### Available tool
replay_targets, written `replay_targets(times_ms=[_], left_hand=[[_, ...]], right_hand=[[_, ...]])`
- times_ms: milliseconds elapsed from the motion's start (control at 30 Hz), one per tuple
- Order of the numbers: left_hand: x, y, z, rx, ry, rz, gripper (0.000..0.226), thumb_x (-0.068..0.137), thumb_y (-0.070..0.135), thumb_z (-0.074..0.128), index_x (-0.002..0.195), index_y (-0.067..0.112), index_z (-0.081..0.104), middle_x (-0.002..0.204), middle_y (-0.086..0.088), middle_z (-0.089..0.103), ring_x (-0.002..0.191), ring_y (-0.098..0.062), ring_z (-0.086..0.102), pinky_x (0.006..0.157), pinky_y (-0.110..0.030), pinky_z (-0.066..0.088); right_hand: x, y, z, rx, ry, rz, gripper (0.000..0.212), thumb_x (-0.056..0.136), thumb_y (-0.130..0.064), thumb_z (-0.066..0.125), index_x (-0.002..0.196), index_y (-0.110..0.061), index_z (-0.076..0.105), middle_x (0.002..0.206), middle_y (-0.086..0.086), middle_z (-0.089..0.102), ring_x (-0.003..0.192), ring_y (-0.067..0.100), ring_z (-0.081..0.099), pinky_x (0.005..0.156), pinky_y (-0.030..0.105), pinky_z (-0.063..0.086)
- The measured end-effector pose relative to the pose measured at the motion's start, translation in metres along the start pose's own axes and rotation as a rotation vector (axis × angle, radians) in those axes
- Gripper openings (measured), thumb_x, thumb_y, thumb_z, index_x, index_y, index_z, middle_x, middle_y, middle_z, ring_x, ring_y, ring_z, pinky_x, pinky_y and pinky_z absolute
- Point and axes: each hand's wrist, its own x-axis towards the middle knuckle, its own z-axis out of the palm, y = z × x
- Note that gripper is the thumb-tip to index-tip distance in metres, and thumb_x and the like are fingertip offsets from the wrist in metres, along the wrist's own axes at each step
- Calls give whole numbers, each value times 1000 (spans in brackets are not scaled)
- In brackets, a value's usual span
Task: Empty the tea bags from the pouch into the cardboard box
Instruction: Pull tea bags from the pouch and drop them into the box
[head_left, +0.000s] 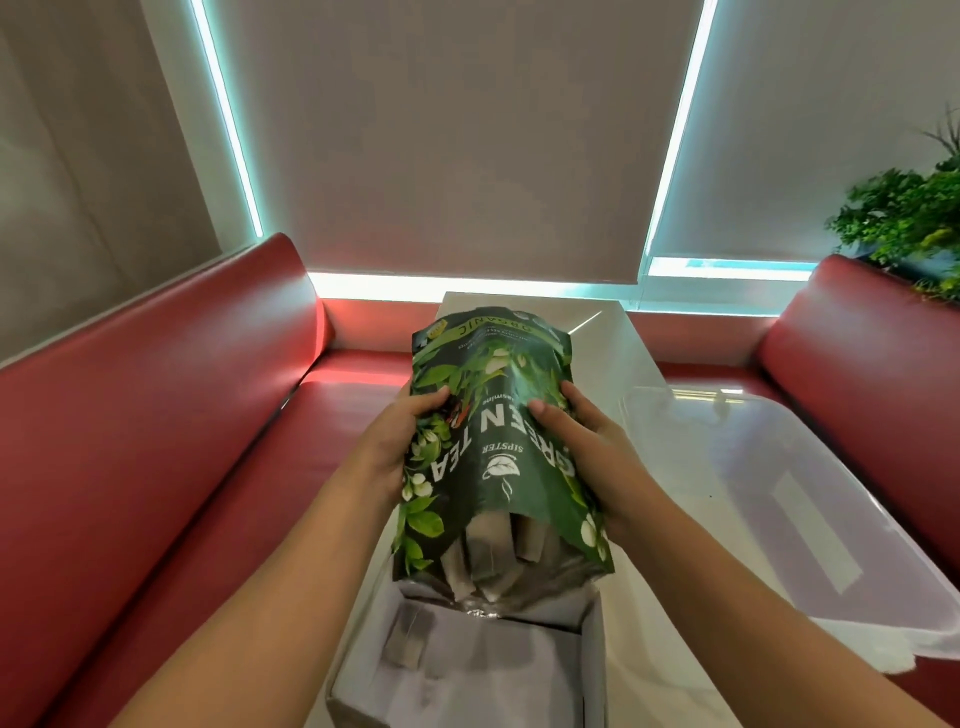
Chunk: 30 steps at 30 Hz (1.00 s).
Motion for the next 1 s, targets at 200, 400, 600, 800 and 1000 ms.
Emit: replay_targets(times_ms=[200,400,600,800,1000], left_hand=[[9,-18,-16,124,113,-187,31,90,13,55,120,6,56,78,-16,71,62,-27,70,61,-39,60],[11,-41,-26,328,243,-290,17,93,12,55,87,-3,62,48,-9,65,36,-18,61,36,-22,50],[22,-61,-36,518,249,-208,41,92,10,56,131,1,46,76,2,54,33,5,54,34,-10,40],[31,-68,-46,695,213,-139,57,92,16,58,143,7,33,140,-14,45,100,-14,45,53,-9,31],[43,-78,-63,667,239,-183,66,87,11,65,144,10,32,125,-10,55,84,-16,58,52,-14,47]], right_hand=[[9,16,-6,-65,71,110,75,78,-30,74,142,-22,35,115,6,61,78,17,70,52,23,55],[20,47,-14,-109,30,217,36,85,-27,67,119,-15,60,96,9,73,78,22,72,59,29,57],[29,70,-25,-214,88,292,43,82,-29,70,120,-13,58,100,13,70,83,26,71,71,37,59],[30,74,-33,-318,95,300,40,84,-29,68,119,-13,56,99,7,67,80,20,68,62,29,57],[-11,60,-26,-853,289,-427,15,88,-19,62,103,-19,63,103,-6,57,93,8,54,79,19,41]])
